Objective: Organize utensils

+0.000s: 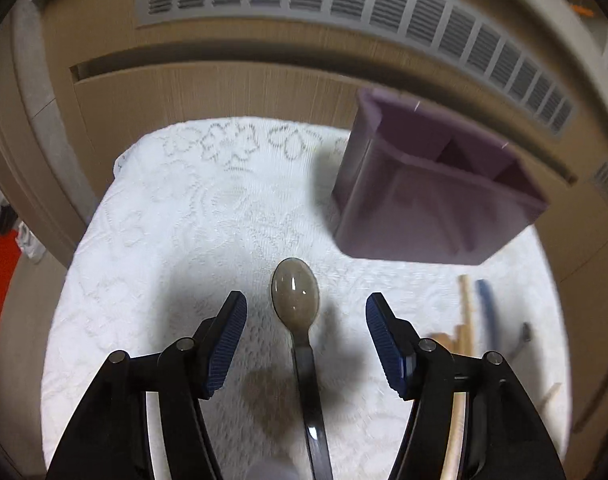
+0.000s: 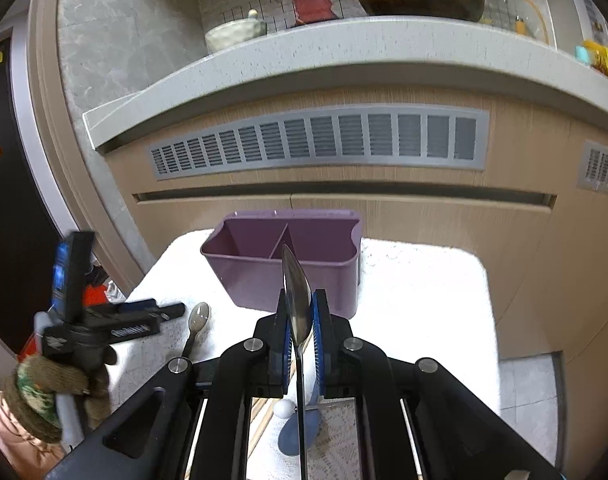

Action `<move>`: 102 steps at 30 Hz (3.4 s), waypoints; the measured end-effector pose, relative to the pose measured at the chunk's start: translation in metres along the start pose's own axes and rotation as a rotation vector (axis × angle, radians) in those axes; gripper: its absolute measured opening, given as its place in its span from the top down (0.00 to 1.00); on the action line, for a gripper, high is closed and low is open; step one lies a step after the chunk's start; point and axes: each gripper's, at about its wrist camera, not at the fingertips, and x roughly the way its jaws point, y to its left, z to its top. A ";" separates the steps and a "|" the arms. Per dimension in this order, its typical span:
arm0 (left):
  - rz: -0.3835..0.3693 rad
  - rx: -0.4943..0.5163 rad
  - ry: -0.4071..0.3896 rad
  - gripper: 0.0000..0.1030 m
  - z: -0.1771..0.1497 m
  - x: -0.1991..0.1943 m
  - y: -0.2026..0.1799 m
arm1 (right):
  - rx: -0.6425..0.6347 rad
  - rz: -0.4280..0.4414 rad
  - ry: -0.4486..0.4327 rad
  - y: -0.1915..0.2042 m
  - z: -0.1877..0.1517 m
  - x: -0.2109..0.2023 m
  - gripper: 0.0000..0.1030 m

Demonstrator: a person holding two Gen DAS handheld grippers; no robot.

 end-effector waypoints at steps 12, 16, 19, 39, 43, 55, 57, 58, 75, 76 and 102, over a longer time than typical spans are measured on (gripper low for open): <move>0.033 0.094 -0.065 0.68 -0.012 0.014 -0.007 | 0.035 -0.008 0.057 -0.011 -0.012 0.032 0.92; -0.037 0.110 -0.190 0.68 -0.009 -0.045 -0.015 | 0.040 0.008 0.035 -0.012 -0.007 0.022 0.92; -0.124 0.140 -0.335 0.68 0.010 -0.108 -0.030 | 0.033 0.014 -0.012 -0.009 0.006 0.006 0.92; -0.244 0.194 -0.870 0.67 0.150 -0.143 -0.075 | -0.114 0.029 -0.442 0.022 0.156 0.021 0.91; -0.253 0.182 -0.786 0.67 0.153 -0.088 -0.076 | -0.118 0.026 -0.386 0.016 0.144 0.060 0.91; -0.229 0.181 -0.555 0.67 0.125 -0.015 -0.075 | -0.092 0.017 -0.181 -0.008 0.099 0.145 0.91; -0.237 0.194 -0.502 0.66 0.120 -0.014 -0.073 | -0.089 0.026 -0.102 -0.010 0.090 0.154 0.86; -0.244 0.197 -0.473 0.65 0.116 -0.015 -0.071 | -0.086 0.019 -0.075 -0.012 0.085 0.155 0.83; -0.088 0.156 -0.200 0.31 0.004 -0.076 0.008 | -0.193 -0.177 -0.040 0.008 -0.012 0.050 0.15; -0.092 0.154 -0.168 0.31 -0.007 -0.075 0.014 | -0.204 -0.180 -0.032 0.013 -0.021 0.048 0.14; -0.093 0.116 0.058 0.67 -0.117 -0.062 0.026 | -0.235 -0.054 0.265 0.077 -0.087 0.102 0.42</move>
